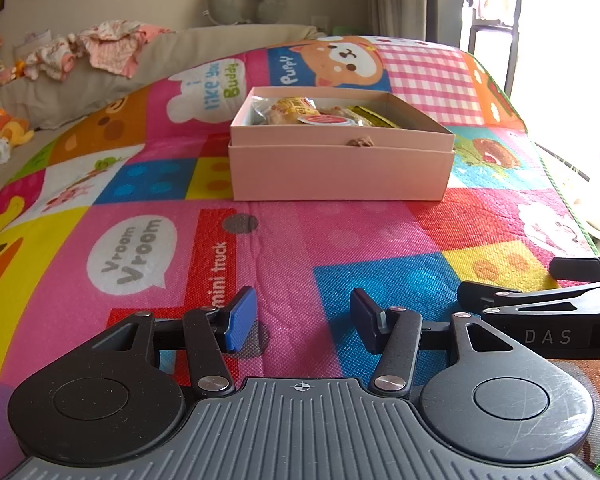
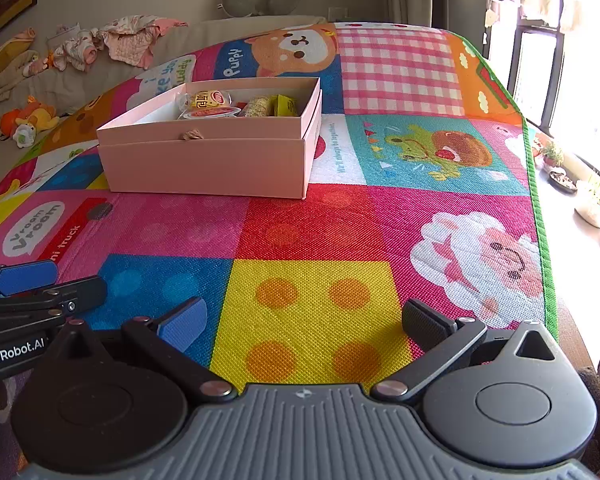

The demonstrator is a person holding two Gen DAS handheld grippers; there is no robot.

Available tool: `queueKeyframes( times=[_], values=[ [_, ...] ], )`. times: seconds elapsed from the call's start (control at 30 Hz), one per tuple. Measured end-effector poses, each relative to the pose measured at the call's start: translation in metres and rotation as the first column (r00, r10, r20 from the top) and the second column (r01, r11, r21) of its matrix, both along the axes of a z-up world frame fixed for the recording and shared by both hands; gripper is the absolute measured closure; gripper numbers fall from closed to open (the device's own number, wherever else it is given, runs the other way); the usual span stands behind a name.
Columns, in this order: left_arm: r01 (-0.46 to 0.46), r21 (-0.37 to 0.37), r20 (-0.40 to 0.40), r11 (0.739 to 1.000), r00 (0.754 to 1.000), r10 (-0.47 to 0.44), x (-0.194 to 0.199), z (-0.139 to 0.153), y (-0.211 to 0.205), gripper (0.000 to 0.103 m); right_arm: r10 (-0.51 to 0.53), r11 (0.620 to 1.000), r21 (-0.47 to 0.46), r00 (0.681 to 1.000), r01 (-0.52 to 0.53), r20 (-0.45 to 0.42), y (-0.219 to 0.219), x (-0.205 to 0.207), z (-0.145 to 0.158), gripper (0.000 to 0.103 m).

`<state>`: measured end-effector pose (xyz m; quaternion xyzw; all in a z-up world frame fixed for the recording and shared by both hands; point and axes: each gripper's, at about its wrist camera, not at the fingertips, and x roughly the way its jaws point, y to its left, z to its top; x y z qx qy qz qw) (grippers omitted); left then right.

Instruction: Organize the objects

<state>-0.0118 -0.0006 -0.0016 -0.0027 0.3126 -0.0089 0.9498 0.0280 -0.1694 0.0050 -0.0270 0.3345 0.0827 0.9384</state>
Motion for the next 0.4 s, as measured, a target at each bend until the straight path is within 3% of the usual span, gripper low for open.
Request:
queueKeyframes(
  times=[0.4],
  values=[
    [0.004,-0.007,0.000,1.000,1.000,-0.004,0.0007,-0.0004,0.0000,0.045,0.000,1.000,0.000,1.000,0.000,0.000,0.0002,0.0000,0.0005,0.000]
  ],
)
